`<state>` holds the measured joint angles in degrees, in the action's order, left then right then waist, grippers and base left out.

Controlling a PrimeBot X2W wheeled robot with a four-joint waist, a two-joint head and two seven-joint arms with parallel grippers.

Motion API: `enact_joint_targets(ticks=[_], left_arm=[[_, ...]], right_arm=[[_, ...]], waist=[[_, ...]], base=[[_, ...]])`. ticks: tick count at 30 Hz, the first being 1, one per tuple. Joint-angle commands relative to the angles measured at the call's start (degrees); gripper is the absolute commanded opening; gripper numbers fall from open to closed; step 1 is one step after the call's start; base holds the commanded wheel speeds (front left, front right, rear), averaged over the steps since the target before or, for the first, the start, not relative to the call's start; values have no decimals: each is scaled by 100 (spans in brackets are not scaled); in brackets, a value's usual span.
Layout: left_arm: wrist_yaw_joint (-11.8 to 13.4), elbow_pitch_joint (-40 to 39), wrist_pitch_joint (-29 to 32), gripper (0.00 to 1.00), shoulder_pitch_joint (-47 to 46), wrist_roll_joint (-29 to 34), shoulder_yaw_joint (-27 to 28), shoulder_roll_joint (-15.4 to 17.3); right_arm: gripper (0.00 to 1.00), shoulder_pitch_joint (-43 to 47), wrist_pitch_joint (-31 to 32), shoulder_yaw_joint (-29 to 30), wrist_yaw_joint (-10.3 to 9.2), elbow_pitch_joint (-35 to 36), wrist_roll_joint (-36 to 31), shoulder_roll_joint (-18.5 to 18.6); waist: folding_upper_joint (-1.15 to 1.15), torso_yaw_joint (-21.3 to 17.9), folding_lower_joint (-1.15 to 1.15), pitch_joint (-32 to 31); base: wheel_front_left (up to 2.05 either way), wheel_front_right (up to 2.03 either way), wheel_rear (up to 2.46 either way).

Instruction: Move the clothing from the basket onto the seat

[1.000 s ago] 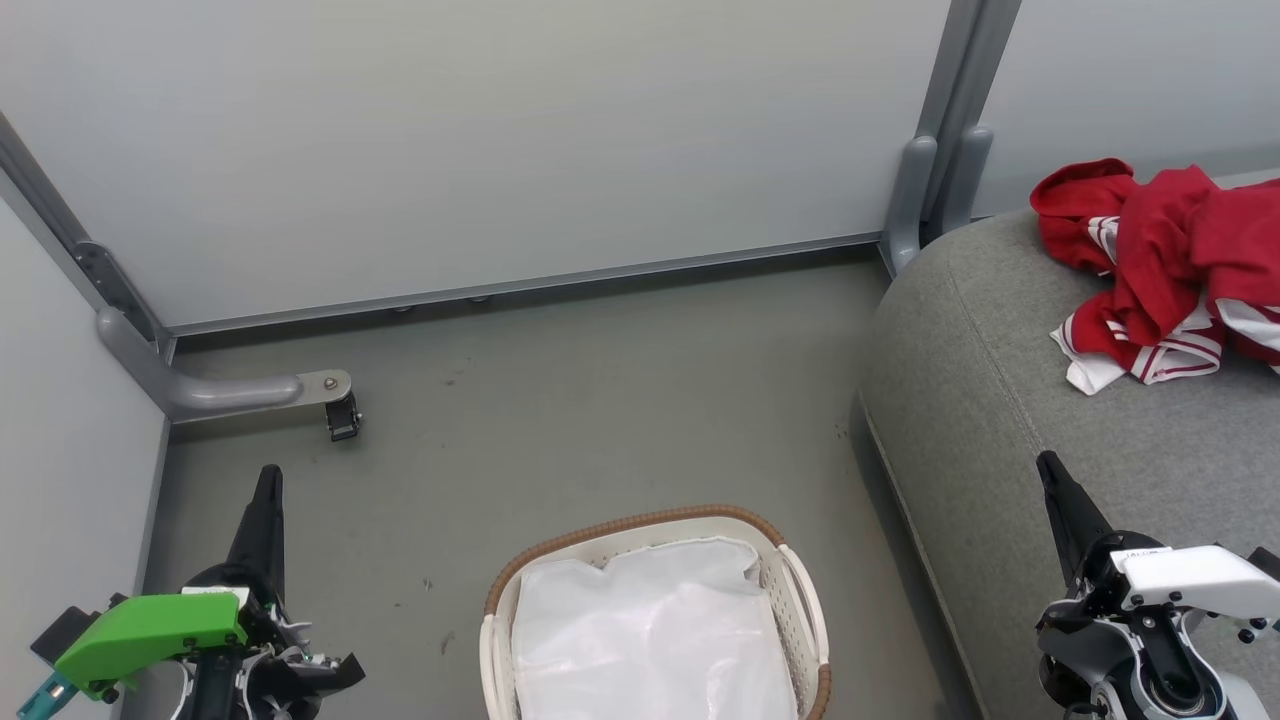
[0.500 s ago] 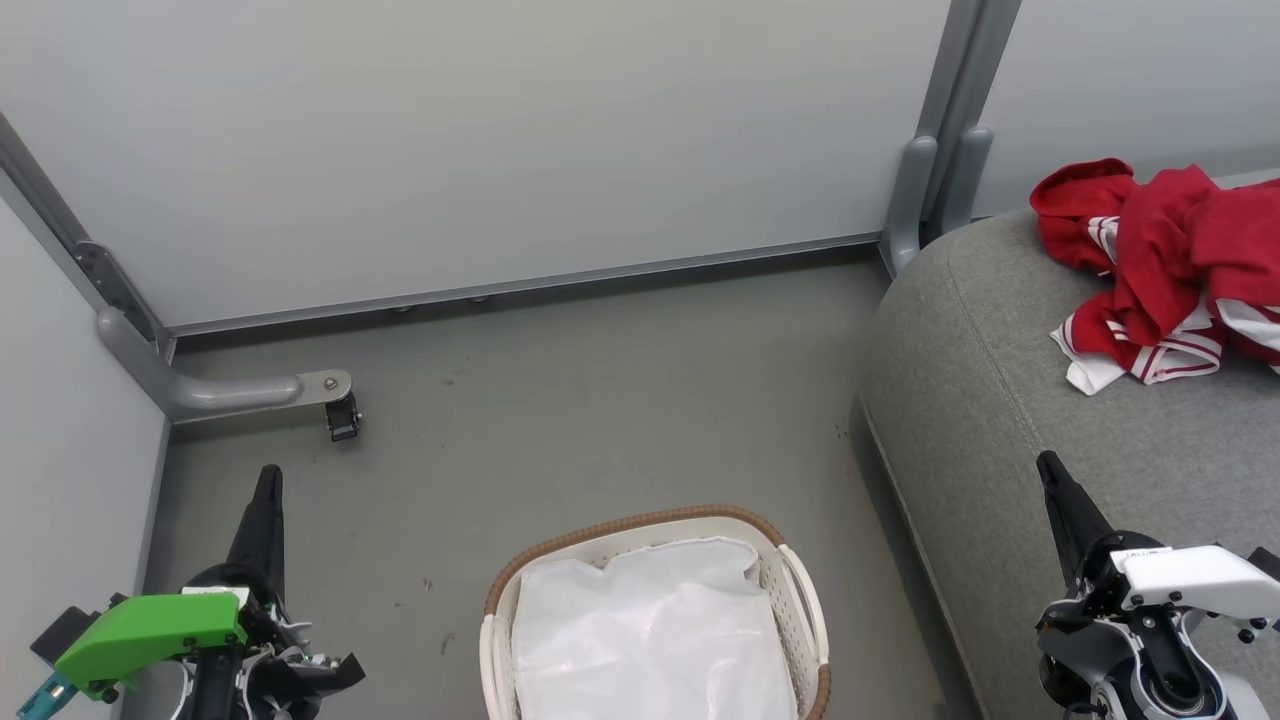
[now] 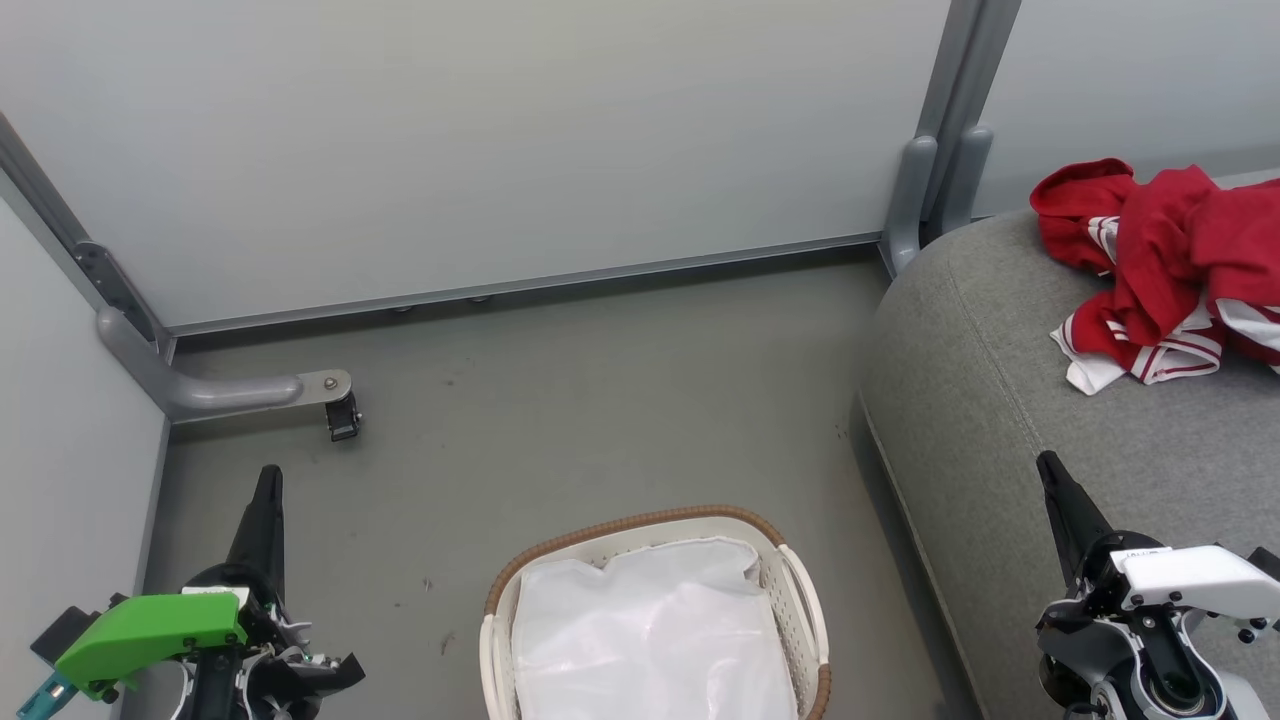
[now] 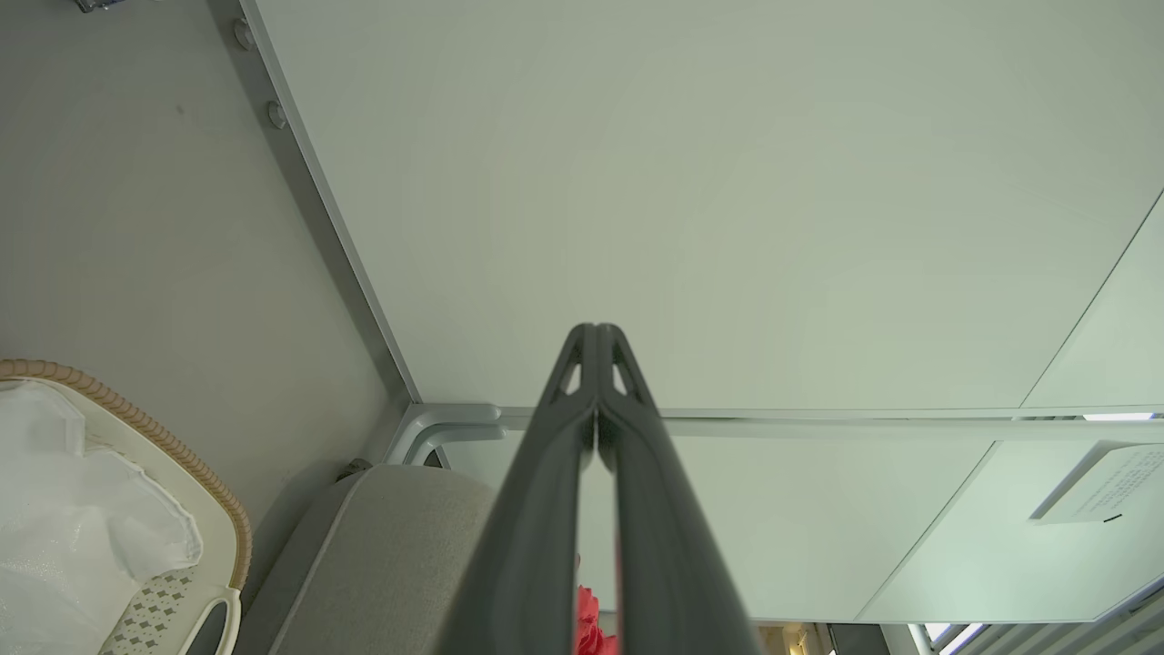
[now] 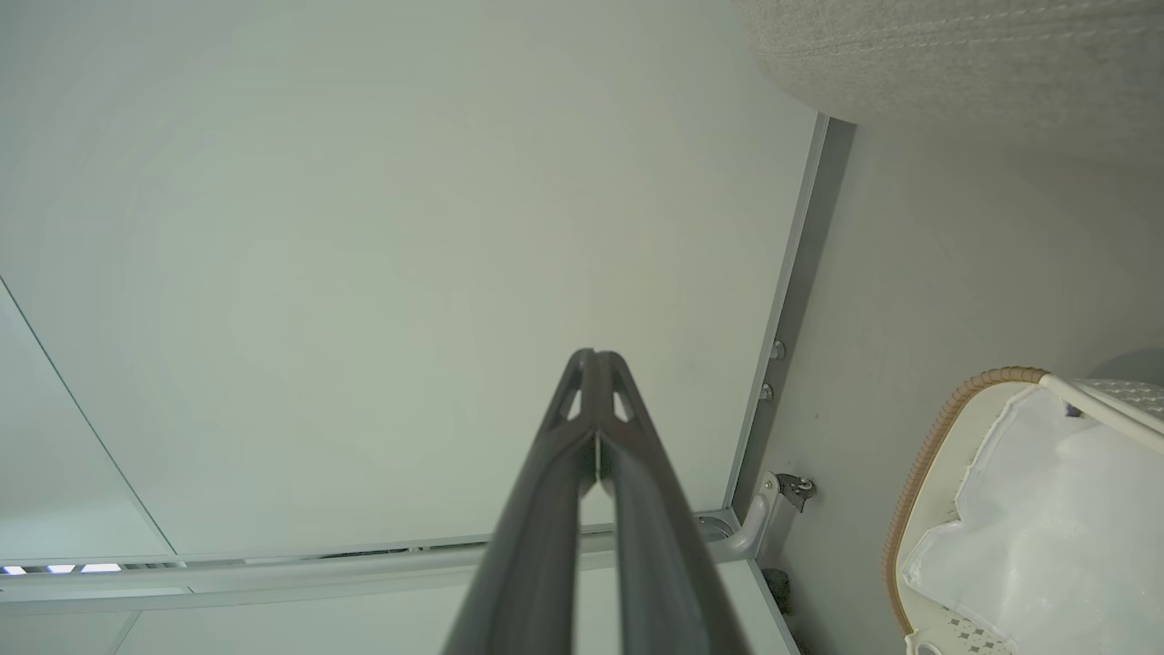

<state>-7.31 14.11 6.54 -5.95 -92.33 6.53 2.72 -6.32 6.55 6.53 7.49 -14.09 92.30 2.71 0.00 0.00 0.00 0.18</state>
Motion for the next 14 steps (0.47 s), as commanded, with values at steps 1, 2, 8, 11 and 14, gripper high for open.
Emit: enact_joint_targets(ticks=[1,2,8,11,14], left_arm=[[-38,-14,18,0,-60,-19,11,29],[-38,-14,18,0,-60,-18,11,29],[-38,-13,17,0,-60,-19,11,29],[-38,-14,17,0,-60,-18,11,29],[-38,-14,17,0,-60,-18,11,29]], right_arm=[[0,24,16,10,0,18,22,32],[0,24,16,10,0,19,22,32],[0,24,16,10,0,19,22,32],[0,24,16,10,0,19,22,32],[0,24,16,10,0,19,22,32]], waist=[[0,0,0,0],[0,0,0,0],[0,0,0,0],[0,0,0,0],[0,0,0,0]], base=[[0,0,0],[0,0,0],[0,0,0],[0,0,0],[0,0,0]])
